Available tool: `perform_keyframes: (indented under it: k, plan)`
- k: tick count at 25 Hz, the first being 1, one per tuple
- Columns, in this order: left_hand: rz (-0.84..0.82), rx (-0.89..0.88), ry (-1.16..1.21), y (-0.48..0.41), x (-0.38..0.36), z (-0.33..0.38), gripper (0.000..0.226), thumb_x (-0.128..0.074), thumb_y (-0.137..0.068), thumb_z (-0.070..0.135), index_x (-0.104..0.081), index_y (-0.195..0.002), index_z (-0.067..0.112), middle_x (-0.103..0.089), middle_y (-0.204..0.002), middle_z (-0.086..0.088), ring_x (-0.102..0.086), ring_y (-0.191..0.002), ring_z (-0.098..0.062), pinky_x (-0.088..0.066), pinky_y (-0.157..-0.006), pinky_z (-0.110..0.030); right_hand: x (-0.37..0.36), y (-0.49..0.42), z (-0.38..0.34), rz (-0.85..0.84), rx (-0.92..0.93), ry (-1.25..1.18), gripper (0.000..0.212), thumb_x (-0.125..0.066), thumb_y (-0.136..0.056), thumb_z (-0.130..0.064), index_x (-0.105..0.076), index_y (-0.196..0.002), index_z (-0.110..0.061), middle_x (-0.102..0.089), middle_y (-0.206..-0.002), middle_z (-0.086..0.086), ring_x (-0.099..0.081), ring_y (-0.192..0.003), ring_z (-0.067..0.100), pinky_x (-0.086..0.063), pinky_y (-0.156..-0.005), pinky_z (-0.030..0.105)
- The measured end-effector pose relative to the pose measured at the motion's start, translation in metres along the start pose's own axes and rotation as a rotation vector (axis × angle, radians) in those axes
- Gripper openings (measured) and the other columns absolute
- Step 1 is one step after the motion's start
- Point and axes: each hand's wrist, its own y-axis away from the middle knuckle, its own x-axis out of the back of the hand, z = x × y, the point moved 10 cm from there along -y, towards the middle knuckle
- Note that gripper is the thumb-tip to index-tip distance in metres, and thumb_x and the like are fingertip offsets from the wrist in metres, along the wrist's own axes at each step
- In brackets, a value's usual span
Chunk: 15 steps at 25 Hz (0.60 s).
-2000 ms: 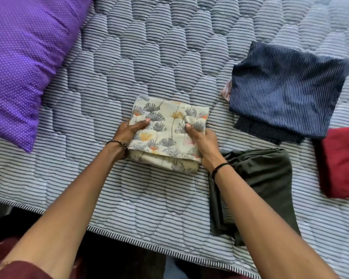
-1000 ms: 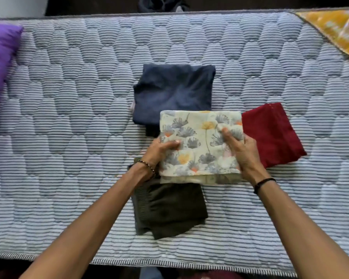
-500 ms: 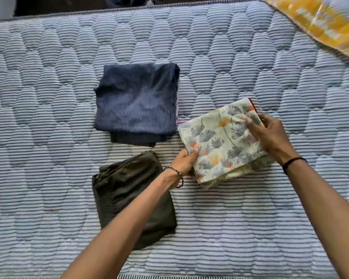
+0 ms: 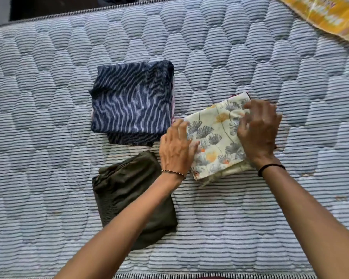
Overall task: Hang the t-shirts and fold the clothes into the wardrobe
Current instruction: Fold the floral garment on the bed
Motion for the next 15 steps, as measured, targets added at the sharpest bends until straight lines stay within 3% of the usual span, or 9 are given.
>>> perform_keyframes:
  k: [3,5,7,9,15]
  plan:
    - [-0.248,-0.228,-0.137,0.007,-0.04,0.028,0.077,-0.042,-0.089,0.064,-0.038,-0.148,0.015,-0.033,-0.157,-0.009,-0.031,-0.145,-0.027,-0.03,-0.116,-0.045,-0.033,0.016,-0.037,-0.108,0.24,0.081,0.033,-0.064,-0.089,-0.007,-0.065,-0.122,-0.007,-0.059,-0.139,0.017,-0.05,-0.134,0.036,-0.028,-0.108,0.044]
    - [-0.457,-0.269,-0.183,0.02,-0.07,0.028,0.087,-0.022,-0.088,0.074,-0.014,-0.157,0.021,-0.005,-0.165,-0.008,0.0,-0.152,-0.029,-0.009,-0.122,-0.051,-0.061,0.032,-0.028,-0.264,0.194,0.084,0.046,-0.055,-0.1,-0.028,-0.053,-0.144,-0.014,-0.038,-0.161,0.016,-0.027,-0.152,0.036,-0.011,-0.122,0.045]
    - [-0.587,-0.277,-0.183,0.028,-0.088,0.024,0.086,-0.016,-0.088,0.076,0.004,-0.157,0.029,0.017,-0.164,-0.008,0.021,-0.149,-0.033,0.005,-0.121,-0.054,-0.079,0.047,-0.011,-0.361,0.141,0.105,0.06,-0.037,-0.105,-0.047,-0.03,-0.161,-0.028,-0.012,-0.171,0.009,-0.005,-0.158,0.037,0.003,-0.125,0.047]
    - [-0.669,-0.274,-0.18,0.027,-0.099,0.022,0.083,-0.019,-0.092,0.074,0.011,-0.156,0.032,0.027,-0.161,-0.007,0.031,-0.144,-0.034,0.013,-0.119,-0.054,-0.091,0.053,0.0,-0.411,0.149,0.141,0.063,-0.028,-0.105,-0.054,-0.017,-0.163,-0.032,-0.003,-0.172,0.006,0.002,-0.158,0.037,0.011,-0.125,0.047]
    - [-0.772,-0.285,-0.154,0.024,-0.108,0.019,0.084,-0.021,-0.091,0.075,0.017,-0.154,0.033,0.032,-0.159,-0.006,0.037,-0.141,-0.033,0.018,-0.118,-0.051,-0.097,0.053,0.003,-0.462,0.113,0.133,0.063,-0.021,-0.105,-0.056,-0.014,-0.163,-0.034,0.002,-0.173,0.002,0.009,-0.158,0.031,0.015,-0.124,0.043]
